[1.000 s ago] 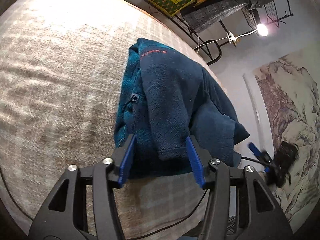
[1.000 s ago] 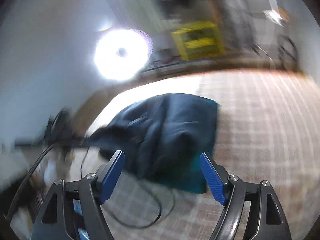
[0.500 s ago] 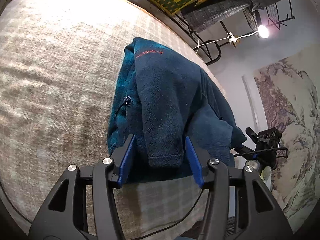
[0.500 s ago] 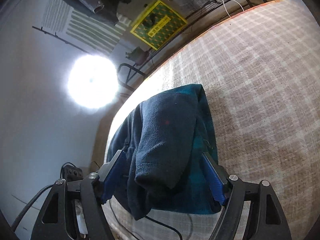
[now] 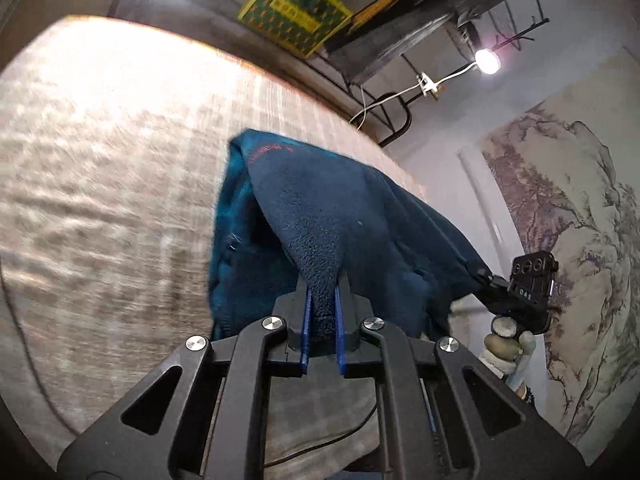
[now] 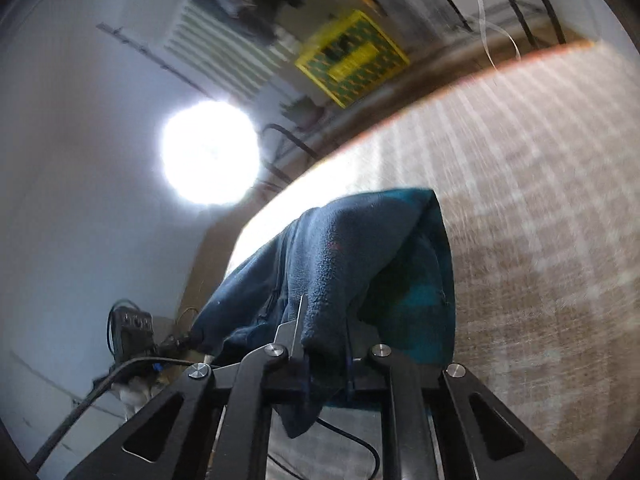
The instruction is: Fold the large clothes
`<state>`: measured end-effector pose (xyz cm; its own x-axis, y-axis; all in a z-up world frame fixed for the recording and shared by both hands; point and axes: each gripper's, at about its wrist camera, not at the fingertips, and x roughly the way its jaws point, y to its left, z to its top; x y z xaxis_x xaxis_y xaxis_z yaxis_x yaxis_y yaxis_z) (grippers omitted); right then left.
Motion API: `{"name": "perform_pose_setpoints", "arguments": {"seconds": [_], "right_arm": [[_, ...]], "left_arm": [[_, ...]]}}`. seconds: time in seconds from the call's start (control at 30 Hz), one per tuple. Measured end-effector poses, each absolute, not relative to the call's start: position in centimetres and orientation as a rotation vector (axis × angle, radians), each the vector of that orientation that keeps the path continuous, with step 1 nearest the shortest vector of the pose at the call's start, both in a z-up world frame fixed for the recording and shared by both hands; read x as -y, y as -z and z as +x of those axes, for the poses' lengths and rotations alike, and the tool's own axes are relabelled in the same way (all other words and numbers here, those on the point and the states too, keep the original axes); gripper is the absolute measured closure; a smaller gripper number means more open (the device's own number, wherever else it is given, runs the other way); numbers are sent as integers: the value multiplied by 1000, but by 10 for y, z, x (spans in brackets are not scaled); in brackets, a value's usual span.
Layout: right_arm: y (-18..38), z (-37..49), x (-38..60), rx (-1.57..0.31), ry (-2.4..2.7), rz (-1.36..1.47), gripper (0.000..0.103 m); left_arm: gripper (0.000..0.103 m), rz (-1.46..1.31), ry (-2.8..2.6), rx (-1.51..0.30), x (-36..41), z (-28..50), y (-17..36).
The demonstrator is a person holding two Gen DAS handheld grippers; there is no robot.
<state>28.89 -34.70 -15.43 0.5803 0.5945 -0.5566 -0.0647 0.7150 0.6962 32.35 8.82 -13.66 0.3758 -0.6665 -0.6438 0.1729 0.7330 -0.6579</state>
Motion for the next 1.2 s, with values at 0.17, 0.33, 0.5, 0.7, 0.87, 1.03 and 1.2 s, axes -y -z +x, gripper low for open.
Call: {"name": "perform_pose_setpoints", "arguments": {"seconds": [0.17, 0.33, 0.5, 0.7, 0.87, 1.03, 1.2], "right_arm": [[187, 278, 337, -1003, -383, 580, 94], [222, 283, 322, -1113, -336, 476, 95], [211, 278, 326, -1076, -327, 447, 93], [176, 258, 321, -991, -282, 326, 69], [133, 237, 317, -885, -257, 238, 68], [77, 201, 312, -741, -261, 190, 68], [20, 155, 317, -614, -234, 132, 68]], "left_arm": [[96, -464, 471, -1184, -95, 325, 186], [96, -356, 454, -1207, -80, 317, 206], [94, -270, 443, -1155, -72, 304, 189], [86, -130, 412, -1065, -61, 282, 155], [86, 1, 366, -911, -48, 260, 110], [86, 113, 352, -747, -29, 223, 54], [86, 172, 338, -629, -23, 181, 0]]}}
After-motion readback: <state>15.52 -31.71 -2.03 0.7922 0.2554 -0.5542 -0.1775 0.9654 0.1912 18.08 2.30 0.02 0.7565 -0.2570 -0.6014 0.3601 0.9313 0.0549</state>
